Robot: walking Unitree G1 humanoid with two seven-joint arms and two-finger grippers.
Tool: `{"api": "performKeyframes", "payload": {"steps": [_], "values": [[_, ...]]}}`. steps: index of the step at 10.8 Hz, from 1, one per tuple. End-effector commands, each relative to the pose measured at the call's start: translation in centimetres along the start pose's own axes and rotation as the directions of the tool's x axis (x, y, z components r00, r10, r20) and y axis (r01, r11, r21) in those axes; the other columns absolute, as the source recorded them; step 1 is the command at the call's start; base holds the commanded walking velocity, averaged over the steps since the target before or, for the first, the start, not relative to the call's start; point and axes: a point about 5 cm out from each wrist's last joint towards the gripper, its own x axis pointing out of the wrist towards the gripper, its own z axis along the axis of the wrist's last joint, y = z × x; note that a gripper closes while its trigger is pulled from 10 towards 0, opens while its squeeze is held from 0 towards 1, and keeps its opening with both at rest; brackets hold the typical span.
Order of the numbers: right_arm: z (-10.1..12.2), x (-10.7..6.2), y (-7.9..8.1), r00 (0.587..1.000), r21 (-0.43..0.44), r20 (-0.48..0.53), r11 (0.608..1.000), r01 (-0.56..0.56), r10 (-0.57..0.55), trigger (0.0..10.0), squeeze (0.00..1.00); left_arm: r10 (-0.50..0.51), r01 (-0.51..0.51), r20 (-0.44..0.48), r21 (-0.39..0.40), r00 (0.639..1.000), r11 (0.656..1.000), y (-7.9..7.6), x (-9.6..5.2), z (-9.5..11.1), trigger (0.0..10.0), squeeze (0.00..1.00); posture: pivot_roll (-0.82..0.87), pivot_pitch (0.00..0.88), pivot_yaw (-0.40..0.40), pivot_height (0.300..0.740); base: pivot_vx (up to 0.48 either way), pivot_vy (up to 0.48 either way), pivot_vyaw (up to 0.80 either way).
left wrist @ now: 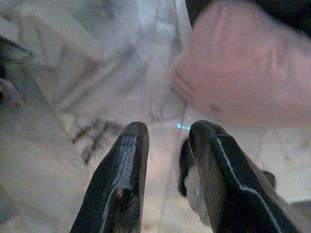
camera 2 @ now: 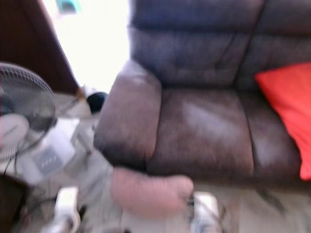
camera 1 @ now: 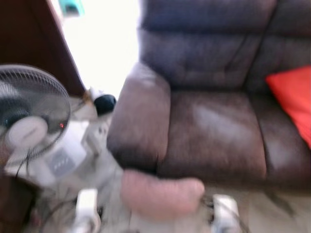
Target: Move the pillow to the sofa from floor
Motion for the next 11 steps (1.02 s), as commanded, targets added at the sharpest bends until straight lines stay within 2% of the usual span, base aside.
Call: {"api": "performKeyframes", "payload": {"steps": [1, 11], "values": [[-0.95, -0.24, -1.09, 0.999, -0.005, -0.031, 1.000, 0.026, -0.026, 10.0, 0.00, -0.004, 0.004, -0.014, -0.002, 1.000, 1.000, -0.41, -0.02, -0.34, 10.0, 0.00, 0.16, 0.151, 0.026, 0.740, 0.000, 0.000, 0.00], [-0.51, -0.16, -1.02, 1.000, -0.005, -0.009, 1.000, 0.025, -0.025, 10.0, 0.00, 0.006, -0.006, 0.005, -0.007, 1.000, 1.000, -0.02, 0.01, 0.05, 10.0, 0.00, 0.16, 0.187, 0.028, 0.740, 0.000, 0.000, 0.00]]}}
